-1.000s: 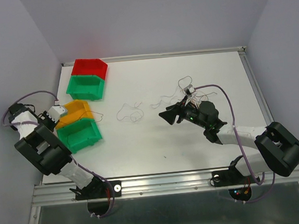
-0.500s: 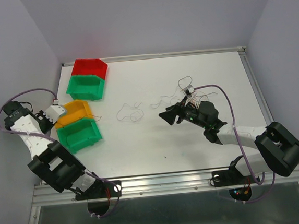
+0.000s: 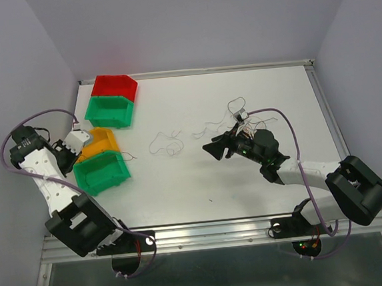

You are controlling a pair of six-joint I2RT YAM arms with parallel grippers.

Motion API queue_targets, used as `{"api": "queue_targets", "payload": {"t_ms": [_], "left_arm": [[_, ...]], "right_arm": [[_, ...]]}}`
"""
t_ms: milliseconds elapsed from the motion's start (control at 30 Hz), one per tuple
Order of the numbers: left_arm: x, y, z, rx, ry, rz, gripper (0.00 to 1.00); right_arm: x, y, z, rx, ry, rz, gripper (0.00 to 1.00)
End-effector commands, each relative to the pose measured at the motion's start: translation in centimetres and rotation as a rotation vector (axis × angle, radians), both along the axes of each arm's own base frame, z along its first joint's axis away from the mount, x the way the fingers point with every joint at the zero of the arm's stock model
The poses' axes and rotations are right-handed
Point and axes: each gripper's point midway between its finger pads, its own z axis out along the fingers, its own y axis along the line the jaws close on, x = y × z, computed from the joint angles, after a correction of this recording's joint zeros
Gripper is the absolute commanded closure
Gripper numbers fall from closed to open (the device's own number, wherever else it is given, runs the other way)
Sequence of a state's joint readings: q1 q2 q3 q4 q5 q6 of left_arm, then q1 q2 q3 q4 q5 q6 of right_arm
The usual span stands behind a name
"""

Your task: Untangle the cables

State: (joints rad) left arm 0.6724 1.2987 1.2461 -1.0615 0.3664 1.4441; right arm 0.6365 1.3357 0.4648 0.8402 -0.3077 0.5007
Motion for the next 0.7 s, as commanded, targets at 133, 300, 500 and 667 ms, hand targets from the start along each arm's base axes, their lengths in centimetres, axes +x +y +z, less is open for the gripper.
{"api": "queue_targets", "payload": {"t_ms": [133, 300, 500, 667], "left_arm": [[1.3, -3.6, -1.4, -0.208, 0.045, 0.029, 1.00], [2.0, -3.4, -4.5, -0.247, 0.102, 0.068, 1.00], [1.3, -3.1, -6.4, -0.220, 0.134, 0.062, 0.91], [1.1, -3.0, -5.6, -0.183, 0.100, 0.051, 0.81]], "right_arm": [[0.4, 1.0, 3.6, 0.049, -0.084, 0.021, 0.29], [0.4, 1.1, 3.5, 0.050, -0.078, 0.022, 0.29], [0.2, 2.5, 3.7, 0.017, -0.112, 0.058, 0.28], [-2.1, 9.1, 1.3, -0.179, -0.191, 0.212, 0.18]]}}
